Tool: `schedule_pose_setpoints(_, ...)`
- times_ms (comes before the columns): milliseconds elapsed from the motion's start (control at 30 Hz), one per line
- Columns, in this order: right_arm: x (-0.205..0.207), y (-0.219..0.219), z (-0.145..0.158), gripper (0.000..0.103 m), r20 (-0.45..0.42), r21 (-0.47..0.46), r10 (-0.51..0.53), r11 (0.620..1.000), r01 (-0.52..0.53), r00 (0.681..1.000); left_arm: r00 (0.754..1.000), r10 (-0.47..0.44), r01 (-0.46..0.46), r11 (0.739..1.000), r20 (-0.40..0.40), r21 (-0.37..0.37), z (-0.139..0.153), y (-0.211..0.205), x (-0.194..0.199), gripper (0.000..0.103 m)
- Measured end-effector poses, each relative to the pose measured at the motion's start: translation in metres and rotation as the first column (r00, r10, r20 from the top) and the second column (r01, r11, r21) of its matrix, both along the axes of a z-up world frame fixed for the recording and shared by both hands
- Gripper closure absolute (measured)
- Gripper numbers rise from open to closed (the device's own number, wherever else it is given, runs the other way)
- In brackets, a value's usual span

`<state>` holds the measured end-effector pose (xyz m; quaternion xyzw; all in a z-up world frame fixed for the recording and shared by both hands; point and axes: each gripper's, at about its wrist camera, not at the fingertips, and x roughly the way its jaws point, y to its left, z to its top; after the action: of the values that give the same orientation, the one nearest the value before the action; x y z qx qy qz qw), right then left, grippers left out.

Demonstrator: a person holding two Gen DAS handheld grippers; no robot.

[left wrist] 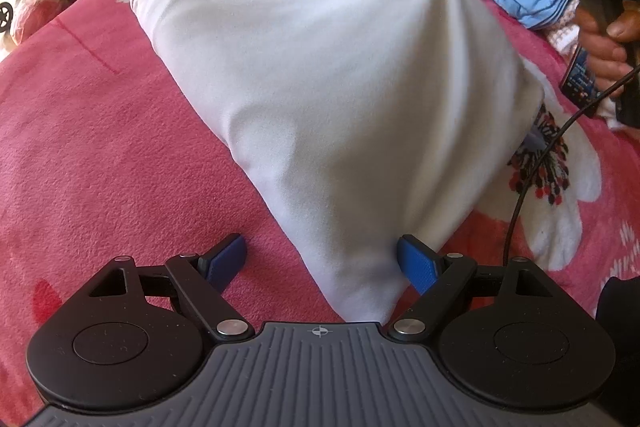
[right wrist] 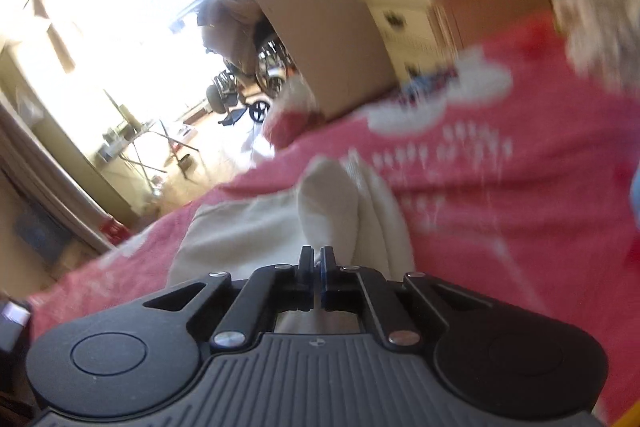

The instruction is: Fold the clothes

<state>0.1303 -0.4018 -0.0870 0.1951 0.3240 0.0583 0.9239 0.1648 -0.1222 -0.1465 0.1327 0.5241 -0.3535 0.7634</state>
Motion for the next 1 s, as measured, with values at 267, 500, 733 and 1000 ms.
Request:
schedule_pose_setpoints(267, 0.016, 0.03, -0.037, 0.102, -0.104, -0.33, 0.077, 0.938, -0.107, 0.992, 1.0, 0.002, -0.002, 1.0, 0.001, 0.005, 0.0, -0.001, 0.0, 0.018)
schedule_pose_setpoints(500, 0.017, 0.005, -0.018, 0.089, -0.091, -0.17, 0.009, 0.985, -0.025, 0.996, 1.0, 0.0, 0.0, 1.0, 0.002, 0.009, 0.0, 0.0, 0.0, 0.017)
schedule_pose_setpoints(733, 0.05, 0.012, -0.012, 0.069, -0.038, -0.152, 0.031, 0.988, -0.037, 0.999, 1.0, -0.003, 0.003, 1.0, 0.004, 0.013, 0.0, 0.0, 0.001, 0.017)
schedule_pose_setpoints(1000, 0.081, 0.01, -0.01, 0.101, 0.088, -0.116, 0.057, 0.992, -0.047, 0.995, 1.0, -0.006, 0.006, 1.0, 0.004, 0.016, -0.002, -0.003, -0.001, 0.017)
